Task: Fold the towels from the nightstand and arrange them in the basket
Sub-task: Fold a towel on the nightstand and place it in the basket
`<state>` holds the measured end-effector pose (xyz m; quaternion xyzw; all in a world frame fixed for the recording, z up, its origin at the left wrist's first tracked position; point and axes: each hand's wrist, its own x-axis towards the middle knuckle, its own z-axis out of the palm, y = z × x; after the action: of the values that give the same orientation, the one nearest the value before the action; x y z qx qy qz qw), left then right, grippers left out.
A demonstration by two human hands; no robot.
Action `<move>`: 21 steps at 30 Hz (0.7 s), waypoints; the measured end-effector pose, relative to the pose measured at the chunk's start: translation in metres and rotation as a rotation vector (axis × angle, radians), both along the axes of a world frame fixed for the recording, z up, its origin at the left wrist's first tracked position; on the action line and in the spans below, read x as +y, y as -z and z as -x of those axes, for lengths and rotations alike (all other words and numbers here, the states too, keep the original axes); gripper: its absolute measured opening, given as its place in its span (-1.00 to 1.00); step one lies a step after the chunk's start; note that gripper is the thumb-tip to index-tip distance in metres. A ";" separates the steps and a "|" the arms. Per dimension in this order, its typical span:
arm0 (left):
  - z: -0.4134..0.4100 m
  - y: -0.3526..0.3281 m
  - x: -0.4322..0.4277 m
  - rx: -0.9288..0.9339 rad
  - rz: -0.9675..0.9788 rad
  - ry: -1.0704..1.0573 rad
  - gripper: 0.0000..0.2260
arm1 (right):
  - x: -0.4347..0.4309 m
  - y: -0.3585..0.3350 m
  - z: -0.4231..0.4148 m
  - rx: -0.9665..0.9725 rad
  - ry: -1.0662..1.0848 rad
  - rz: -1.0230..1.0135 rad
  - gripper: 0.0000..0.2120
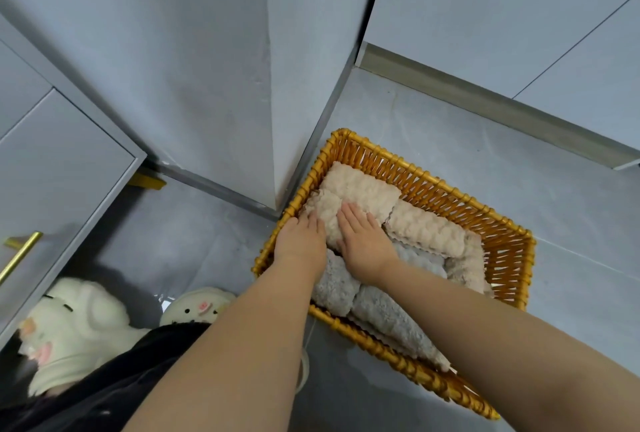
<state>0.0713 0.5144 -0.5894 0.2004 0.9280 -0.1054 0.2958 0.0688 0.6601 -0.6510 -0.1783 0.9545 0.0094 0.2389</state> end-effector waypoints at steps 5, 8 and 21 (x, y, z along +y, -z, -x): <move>0.006 -0.005 0.011 -0.019 0.005 -0.099 -0.41 | 0.014 -0.018 0.013 0.116 0.050 0.302 -0.53; 0.006 -0.008 0.017 0.024 -0.006 -0.112 -0.40 | 0.037 -0.030 0.011 0.460 0.190 0.337 -0.62; 0.017 0.014 0.030 -0.113 -0.113 -0.006 -0.38 | 0.086 0.000 0.019 -0.074 0.392 0.191 -0.73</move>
<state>0.0543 0.5441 -0.6035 0.2197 0.9149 -0.0406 0.3363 0.0501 0.7461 -0.6515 -0.0115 0.9580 -0.1345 0.2532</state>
